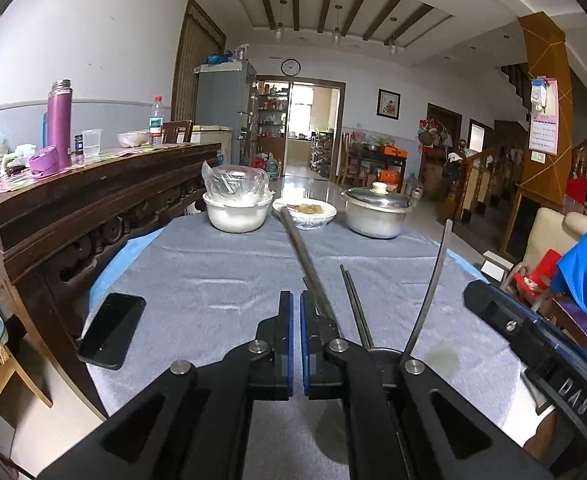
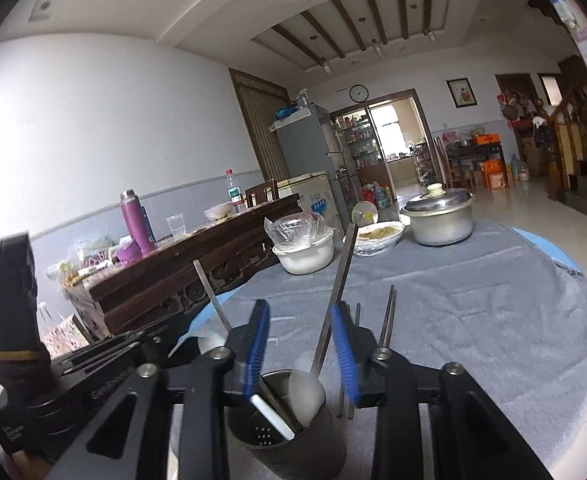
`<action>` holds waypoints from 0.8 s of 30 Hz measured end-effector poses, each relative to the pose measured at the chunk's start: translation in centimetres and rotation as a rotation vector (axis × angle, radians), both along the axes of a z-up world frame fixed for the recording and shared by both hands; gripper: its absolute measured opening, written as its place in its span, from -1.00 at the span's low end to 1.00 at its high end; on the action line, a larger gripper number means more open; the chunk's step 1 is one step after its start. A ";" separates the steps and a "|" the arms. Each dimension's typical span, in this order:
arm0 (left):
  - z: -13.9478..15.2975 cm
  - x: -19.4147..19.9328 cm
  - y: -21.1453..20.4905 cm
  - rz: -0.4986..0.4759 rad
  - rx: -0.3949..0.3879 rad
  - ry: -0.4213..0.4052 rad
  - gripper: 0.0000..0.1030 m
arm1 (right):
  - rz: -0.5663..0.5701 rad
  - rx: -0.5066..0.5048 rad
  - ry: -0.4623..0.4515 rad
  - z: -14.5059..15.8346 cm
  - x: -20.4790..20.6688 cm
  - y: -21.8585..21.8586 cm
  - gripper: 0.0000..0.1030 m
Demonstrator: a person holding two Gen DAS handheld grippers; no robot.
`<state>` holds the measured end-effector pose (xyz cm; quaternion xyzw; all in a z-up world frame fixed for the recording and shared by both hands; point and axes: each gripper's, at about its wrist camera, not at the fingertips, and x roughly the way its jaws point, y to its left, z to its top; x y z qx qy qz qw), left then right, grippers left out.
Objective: Organize utensils
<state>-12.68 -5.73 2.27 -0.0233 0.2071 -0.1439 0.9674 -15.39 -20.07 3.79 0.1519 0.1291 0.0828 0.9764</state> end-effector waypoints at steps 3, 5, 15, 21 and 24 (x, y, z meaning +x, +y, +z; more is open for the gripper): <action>0.6 -0.4 1.2 0.020 -0.014 0.004 -0.93 | -0.029 0.018 -0.032 0.8 -0.8 -0.6 0.00; 0.9 -0.6 1.9 0.032 -0.016 0.012 -0.83 | -0.042 0.035 -0.041 1.5 -1.3 -1.2 0.00; 0.5 -1.7 4.8 0.096 0.045 0.141 0.34 | -0.167 0.062 -0.002 2.7 -2.5 -4.4 0.00; -2.4 -1.0 6.3 0.089 0.046 0.324 0.38 | -0.224 0.140 0.087 1.4 -2.0 -7.2 0.00; -3.8 -0.4 6.8 0.103 0.053 0.374 0.38 | -0.237 0.189 0.136 0.3 -1.5 -8.5 -0.01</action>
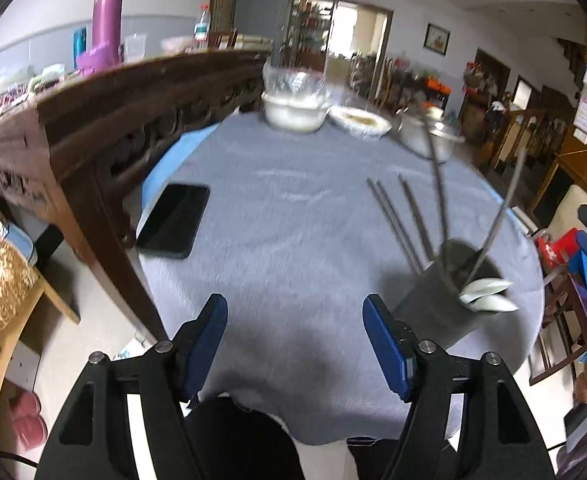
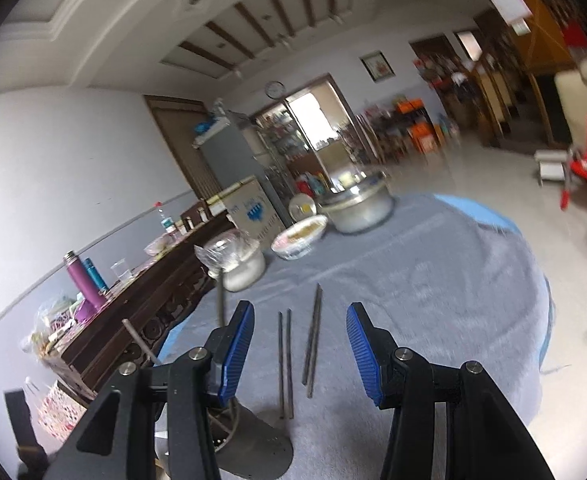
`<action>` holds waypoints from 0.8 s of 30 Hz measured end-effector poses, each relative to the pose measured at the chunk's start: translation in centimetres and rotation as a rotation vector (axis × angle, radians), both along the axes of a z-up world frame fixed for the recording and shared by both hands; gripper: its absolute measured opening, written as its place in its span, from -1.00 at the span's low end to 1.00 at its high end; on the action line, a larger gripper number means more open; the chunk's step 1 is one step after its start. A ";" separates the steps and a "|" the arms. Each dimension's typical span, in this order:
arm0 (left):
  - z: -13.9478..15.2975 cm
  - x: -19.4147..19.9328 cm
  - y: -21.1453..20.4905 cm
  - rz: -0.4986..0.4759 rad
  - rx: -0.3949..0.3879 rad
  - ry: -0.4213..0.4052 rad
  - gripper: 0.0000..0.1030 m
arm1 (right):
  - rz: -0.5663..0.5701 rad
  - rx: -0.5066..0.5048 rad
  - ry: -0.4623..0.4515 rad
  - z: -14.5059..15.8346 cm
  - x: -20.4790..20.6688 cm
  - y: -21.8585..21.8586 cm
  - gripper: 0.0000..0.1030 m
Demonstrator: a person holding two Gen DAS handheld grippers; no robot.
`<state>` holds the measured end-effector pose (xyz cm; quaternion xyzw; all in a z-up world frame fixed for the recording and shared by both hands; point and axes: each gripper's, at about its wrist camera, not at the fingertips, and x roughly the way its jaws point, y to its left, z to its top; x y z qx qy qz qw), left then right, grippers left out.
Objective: Organize utensils
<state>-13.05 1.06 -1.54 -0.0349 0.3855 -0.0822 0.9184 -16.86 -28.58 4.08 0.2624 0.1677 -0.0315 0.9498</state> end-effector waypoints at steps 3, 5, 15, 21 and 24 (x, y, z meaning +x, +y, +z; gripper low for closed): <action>-1.0 1.0 0.5 0.010 -0.002 0.040 0.38 | -0.011 0.056 0.038 -1.5 0.6 -1.3 0.00; -1.9 1.9 0.7 0.020 0.002 0.065 0.38 | -0.017 0.085 0.062 -2.5 0.9 -2.0 -0.01; -4.8 5.6 0.9 0.049 0.037 0.146 0.38 | 0.000 0.204 0.196 -7.6 3.7 -4.6 -0.03; -5.6 8.3 0.4 0.030 0.068 0.164 0.38 | 0.074 0.207 0.285 -8.5 9.4 -5.0 -0.05; -5.4 11.0 0.1 0.001 0.057 0.162 0.38 | 0.138 0.196 0.323 -7.8 14.0 -5.2 -0.05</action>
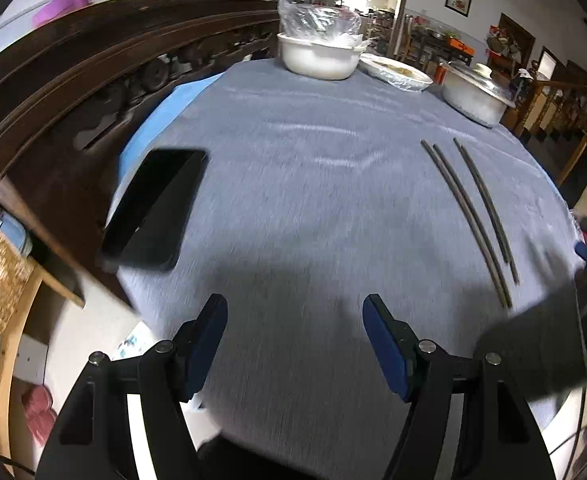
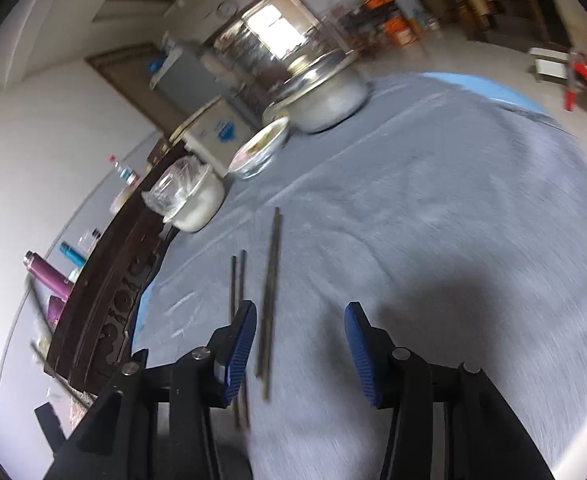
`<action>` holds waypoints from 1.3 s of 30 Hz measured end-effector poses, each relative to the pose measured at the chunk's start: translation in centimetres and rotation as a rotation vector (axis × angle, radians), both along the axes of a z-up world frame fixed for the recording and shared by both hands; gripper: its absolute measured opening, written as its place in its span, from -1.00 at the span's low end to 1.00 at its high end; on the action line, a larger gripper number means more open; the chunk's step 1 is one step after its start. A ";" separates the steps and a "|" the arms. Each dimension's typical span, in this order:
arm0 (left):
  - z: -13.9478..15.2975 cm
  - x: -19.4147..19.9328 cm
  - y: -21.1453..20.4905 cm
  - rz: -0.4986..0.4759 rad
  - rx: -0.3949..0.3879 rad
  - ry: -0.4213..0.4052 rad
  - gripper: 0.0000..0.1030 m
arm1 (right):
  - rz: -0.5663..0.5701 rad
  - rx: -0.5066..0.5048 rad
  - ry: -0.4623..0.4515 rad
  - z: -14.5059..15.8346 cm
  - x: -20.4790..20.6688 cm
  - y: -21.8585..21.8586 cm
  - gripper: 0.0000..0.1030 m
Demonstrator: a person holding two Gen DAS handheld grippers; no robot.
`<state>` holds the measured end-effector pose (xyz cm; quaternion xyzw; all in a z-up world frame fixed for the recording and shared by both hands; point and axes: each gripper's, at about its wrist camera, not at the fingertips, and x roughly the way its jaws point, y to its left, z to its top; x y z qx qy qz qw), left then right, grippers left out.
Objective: Organize utensils
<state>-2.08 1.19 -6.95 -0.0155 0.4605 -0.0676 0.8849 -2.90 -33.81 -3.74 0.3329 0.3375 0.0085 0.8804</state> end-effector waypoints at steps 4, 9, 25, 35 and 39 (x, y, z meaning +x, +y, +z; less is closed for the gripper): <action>0.1 4.3 -0.9 -0.042 -0.030 0.008 0.38 | 0.086 -0.046 0.069 0.9 7.6 0.3 -0.05; -0.2 10.3 -3.1 -0.086 -0.074 0.056 0.38 | 0.170 -0.104 0.179 0.9 17.4 1.7 -0.09; -0.8 19.2 -11.7 -0.197 -0.156 0.193 0.38 | 0.208 -0.341 0.424 -3.7 28.4 5.5 -0.80; -2.1 21.2 -15.6 -0.268 -0.106 0.224 0.06 | 0.153 -0.263 0.254 -1.8 24.1 3.0 -0.88; -2.1 21.5 -16.6 -0.270 -0.069 0.208 0.02 | 0.140 -0.183 0.169 0.1 21.2 1.1 -0.88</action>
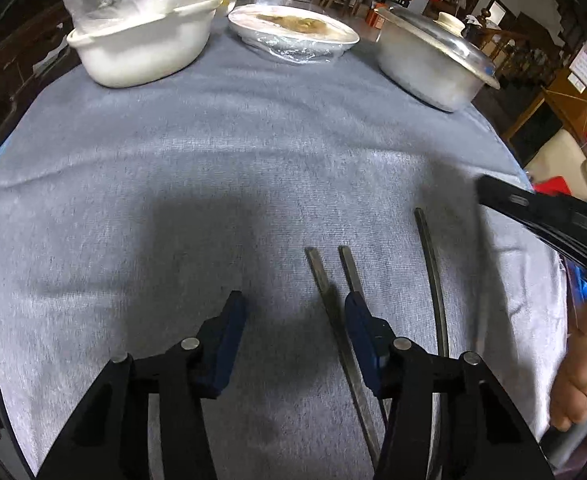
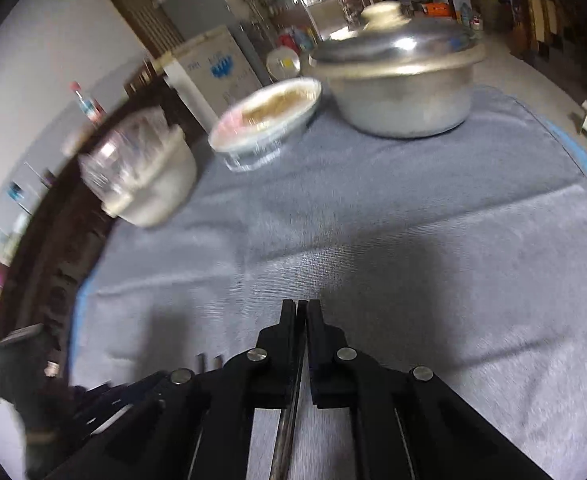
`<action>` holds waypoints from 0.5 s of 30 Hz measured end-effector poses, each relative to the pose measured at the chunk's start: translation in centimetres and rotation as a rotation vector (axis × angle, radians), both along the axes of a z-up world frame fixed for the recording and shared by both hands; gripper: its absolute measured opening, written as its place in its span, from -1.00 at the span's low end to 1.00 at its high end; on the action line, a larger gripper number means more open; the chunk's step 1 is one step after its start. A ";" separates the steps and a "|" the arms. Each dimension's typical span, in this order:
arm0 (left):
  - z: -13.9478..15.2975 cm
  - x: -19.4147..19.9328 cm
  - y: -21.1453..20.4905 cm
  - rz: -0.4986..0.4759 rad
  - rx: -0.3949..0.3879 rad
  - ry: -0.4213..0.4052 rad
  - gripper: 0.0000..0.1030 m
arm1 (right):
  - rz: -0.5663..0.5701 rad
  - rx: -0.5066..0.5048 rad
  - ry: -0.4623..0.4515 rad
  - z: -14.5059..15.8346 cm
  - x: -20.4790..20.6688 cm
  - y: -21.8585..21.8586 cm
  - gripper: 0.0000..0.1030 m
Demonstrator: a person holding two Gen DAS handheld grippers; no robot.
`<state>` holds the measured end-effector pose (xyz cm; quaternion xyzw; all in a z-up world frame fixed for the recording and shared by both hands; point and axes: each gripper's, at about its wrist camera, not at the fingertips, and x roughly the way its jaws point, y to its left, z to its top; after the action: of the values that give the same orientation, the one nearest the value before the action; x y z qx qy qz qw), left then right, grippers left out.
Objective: Organize utensils
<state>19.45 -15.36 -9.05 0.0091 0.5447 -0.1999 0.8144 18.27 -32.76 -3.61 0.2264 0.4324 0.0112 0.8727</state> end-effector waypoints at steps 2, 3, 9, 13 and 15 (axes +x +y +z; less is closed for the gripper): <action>0.0 0.4 -0.7 -0.004 0.016 -0.007 0.00 | -0.013 0.059 -0.048 1.3 -1.8 -1.2 -0.88; -0.1 0.4 -1.0 -0.008 0.027 -0.015 -0.10 | -0.019 0.093 -0.070 1.8 -2.6 -1.7 -0.88; -0.2 1.1 -0.9 -0.001 0.055 -0.034 -0.84 | -0.087 0.196 -0.201 4.9 -8.0 -4.5 -0.89; 0.1 0.3 1.5 0.043 0.048 -0.057 -0.90 | -0.138 0.228 -0.255 5.9 -11.2 -5.6 -0.89; 0.6 -0.3 2.9 0.065 0.035 -0.067 -0.90 | -0.162 0.244 -0.288 6.6 -12.9 -6.2 -0.89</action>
<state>19.14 -12.46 -8.48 0.0123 0.5205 -0.1635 0.8379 5.35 -38.97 2.97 0.3606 0.2789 0.0258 0.8897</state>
